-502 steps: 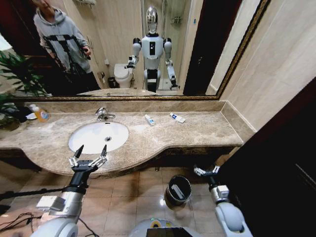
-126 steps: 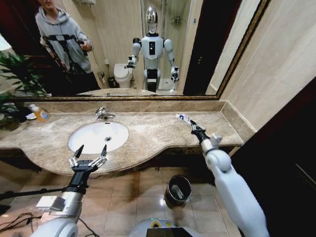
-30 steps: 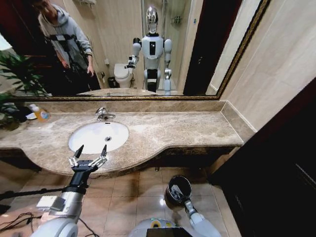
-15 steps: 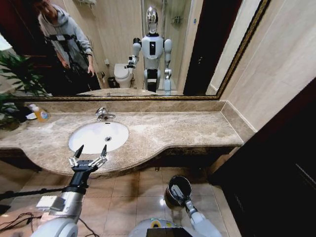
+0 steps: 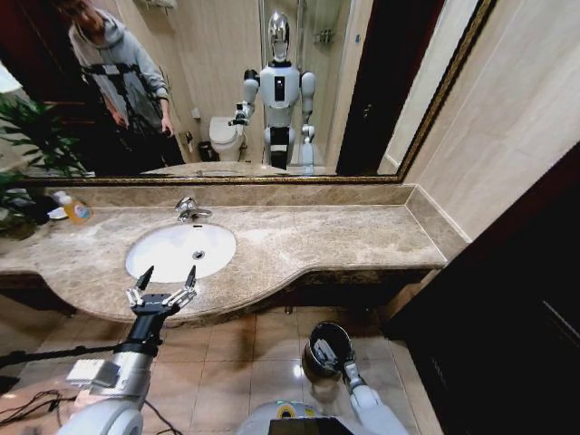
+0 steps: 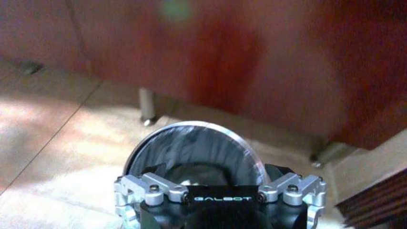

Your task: Pick up the trash from the sink and place it in the trash bin.

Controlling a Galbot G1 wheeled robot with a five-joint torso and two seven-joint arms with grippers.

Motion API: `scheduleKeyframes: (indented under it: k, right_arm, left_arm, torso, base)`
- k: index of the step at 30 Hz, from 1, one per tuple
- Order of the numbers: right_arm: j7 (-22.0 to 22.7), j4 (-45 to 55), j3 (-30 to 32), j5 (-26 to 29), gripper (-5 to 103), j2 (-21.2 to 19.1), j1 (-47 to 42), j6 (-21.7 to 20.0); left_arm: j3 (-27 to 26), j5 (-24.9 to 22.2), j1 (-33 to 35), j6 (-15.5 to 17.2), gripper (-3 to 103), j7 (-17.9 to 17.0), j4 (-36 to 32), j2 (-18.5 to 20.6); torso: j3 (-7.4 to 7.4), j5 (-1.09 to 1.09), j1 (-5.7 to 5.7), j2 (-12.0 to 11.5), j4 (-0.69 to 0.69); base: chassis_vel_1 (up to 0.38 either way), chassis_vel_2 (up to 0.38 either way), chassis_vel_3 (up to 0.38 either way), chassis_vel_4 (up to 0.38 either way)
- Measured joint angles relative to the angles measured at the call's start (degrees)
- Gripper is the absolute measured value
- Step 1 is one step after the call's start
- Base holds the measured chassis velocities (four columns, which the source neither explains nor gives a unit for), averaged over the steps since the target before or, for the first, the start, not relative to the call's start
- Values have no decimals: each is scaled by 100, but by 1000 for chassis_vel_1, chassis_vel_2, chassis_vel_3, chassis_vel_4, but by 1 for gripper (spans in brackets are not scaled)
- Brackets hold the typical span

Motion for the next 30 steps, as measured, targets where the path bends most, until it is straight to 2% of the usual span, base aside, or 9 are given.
scheduleKeyframes:
  k: [1,3,4,9,16,20,22,28,30]
  right_arm:
    - [12,490,9,193,100,-49,-198,-184]
    - [13,662,12,257,100,-64,-267,-252]
    - [37,1111,38,394,100,-90,-441,-369]
    - [206,2191,238,699,100,-131,-927,-349]
    - [174,3405,531,1170,100,-232,-1461,-232]
    - [123,4563,901,1384,100,-103,-1837,-169]
    - [120,4715,929,1415,100,-84,-1895,-175]
    - [55,6222,1211,1549,100,65,-2384,-302]
    - [43,6422,1247,1585,100,77,-2447,-340]
  left_arm:
    - [0,0,0,0,100,0,0,0]
    - [0,0,0,0,100,0,0,0]
    - [0,0,0,0,100,0,0,0]
    - [0,0,0,0,100,0,0,0]
    - [0,0,0,0,100,0,0,0]
    - [0,0,0,0,100,0,1,0]
    - [0,0,0,0,100,0,0,0]
    - [0,0,0,0,100,0,0,0]
    - [0,0,0,0,100,0,0,0]
  torso:
    - [0,1,0,0,1]
    - [0,0,0,0,0]
    - [0,0,0,0,0]
    - [0,1,0,0,0]
    - [0,0,0,0,0]
    - [0,0,0,0,0]
    - [0,0,0,0,0]
    - [0,0,0,0,0]
    - [0,-1,0,0,0]
  base:
    - [0,0,0,0]
    - [0,0,0,0]
    - [0,0,0,0]
    - [0,0,0,0]
    - [0,0,0,0]
    - [0,0,0,0]
    - [0,0,0,0]
    - [0,0,0,0]
    - [0,0,0,0]
